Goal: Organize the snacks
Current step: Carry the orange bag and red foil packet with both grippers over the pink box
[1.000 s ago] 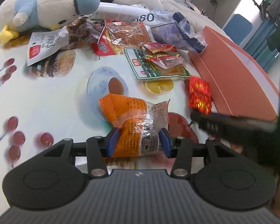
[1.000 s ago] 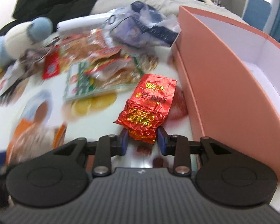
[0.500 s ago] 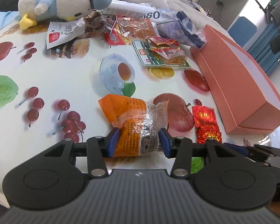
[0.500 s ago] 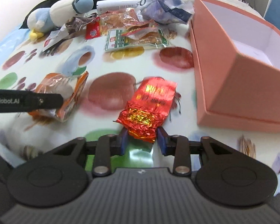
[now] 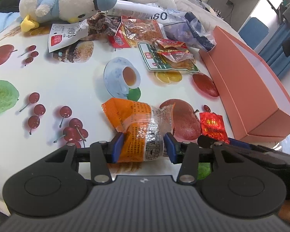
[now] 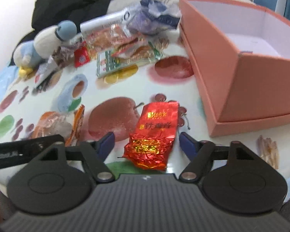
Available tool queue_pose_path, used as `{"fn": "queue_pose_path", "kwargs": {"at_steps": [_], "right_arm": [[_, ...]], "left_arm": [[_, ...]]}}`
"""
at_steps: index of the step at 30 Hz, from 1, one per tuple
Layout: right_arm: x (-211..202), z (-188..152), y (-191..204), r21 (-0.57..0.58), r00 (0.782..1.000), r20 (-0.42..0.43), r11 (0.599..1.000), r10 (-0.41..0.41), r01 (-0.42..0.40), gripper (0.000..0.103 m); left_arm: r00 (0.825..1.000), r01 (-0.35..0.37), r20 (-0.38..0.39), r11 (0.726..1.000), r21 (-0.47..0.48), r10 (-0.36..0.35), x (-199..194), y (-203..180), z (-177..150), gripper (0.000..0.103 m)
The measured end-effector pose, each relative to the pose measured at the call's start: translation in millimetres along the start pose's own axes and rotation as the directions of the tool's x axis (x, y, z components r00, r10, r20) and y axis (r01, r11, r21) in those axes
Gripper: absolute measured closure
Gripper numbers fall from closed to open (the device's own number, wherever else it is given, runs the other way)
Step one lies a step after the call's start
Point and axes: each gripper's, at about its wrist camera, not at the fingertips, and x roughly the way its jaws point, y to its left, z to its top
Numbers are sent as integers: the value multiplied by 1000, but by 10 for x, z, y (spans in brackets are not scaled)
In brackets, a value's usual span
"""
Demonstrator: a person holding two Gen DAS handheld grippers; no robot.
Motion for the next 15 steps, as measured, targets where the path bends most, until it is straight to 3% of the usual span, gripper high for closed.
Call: {"fn": "queue_pose_path", "kwargs": {"at_steps": [1,3,15], "right_arm": [[37,1,9,-1,1000,-15,1000,-10,10,36],[37,-3,17,1,1000,-9,1000,-6,6,47],[-324,91,-67,-21,999,29,1000,15,-15,47]], "left_arm": [[1000,-1,1,1000,0,1,-4,0,6,51],[1000,-4,2,1000,-1,4,-14,-1,16,51],[998,29,53,1000,4,-29,-428,-288,118,52]]}}
